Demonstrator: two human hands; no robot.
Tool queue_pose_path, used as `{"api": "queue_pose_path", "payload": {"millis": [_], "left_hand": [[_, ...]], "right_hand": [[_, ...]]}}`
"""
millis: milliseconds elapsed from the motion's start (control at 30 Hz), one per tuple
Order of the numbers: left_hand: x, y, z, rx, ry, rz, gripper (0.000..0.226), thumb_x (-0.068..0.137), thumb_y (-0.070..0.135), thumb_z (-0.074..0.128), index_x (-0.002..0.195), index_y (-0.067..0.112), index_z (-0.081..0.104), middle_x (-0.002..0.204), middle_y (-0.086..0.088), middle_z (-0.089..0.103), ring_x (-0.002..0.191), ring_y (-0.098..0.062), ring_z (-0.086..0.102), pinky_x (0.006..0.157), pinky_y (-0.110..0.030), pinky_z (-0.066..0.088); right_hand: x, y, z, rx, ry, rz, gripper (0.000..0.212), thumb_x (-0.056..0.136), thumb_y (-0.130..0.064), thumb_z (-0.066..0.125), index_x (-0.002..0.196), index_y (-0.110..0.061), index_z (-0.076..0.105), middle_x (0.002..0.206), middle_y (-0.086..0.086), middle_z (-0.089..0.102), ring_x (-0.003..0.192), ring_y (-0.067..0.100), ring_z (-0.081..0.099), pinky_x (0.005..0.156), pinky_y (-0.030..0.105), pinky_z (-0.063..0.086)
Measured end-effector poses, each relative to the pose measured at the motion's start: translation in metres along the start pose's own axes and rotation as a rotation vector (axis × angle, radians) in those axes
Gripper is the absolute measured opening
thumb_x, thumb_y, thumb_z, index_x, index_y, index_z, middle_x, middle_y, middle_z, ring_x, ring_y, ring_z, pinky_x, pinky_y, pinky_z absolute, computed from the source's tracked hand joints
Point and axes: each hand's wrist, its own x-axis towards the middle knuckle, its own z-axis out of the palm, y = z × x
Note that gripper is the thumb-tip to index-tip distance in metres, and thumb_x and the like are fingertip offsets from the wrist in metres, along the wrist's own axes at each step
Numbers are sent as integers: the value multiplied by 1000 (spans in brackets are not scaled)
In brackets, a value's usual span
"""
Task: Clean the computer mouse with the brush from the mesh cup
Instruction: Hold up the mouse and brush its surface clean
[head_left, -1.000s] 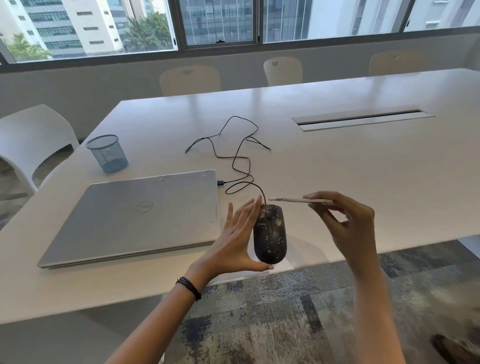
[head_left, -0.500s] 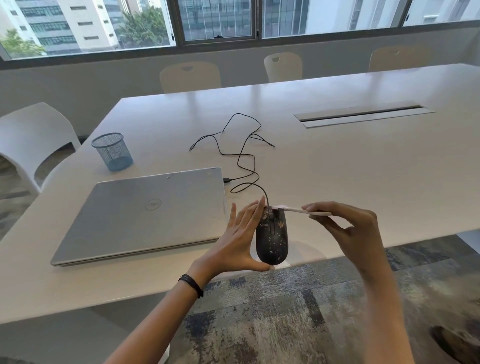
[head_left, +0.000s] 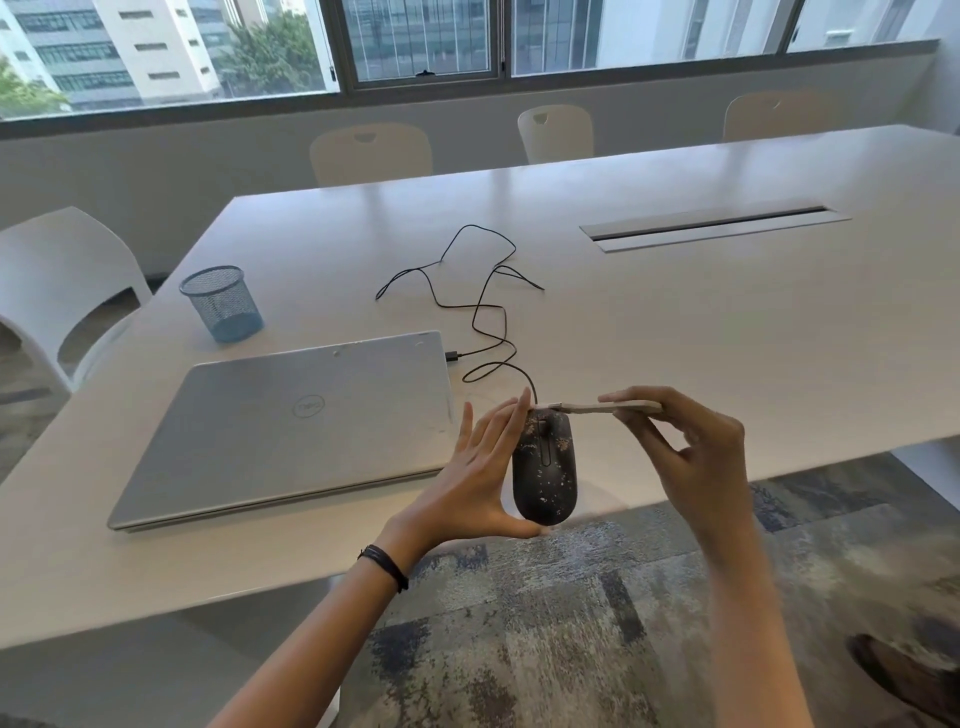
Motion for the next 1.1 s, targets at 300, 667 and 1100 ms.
{"api": "queue_pose_path", "payload": {"millis": [300, 667, 1100], "left_hand": [[-6, 3, 1, 9, -16, 11, 133, 63, 65, 73, 147, 18, -19, 153, -6, 15, 146, -15, 1, 114, -48, -19], [-14, 4, -1, 17, -14, 14, 134, 62, 67, 72, 147, 19, -20, 153, -5, 16, 146, -16, 3, 114, -46, -19], [-17, -3, -1, 10, -9, 8, 134, 62, 67, 72, 147, 18, -19, 154, -3, 14, 146, -14, 1, 115, -48, -17]], "right_hand": [[-6, -6, -10, -47, -58, -25, 14, 82, -8, 66, 96, -11, 69, 93, -9, 71, 93, 3, 68, 82, 15, 52], [-16, -15, -14, -9, -148, 3, 14, 83, -11, 65, 95, -18, 69, 93, -10, 73, 93, 1, 69, 84, 16, 52], [-12, -12, -13, -26, -96, 4, 14, 83, -12, 64, 95, -17, 69, 95, -10, 72, 95, 0, 69, 84, 16, 52]]}}
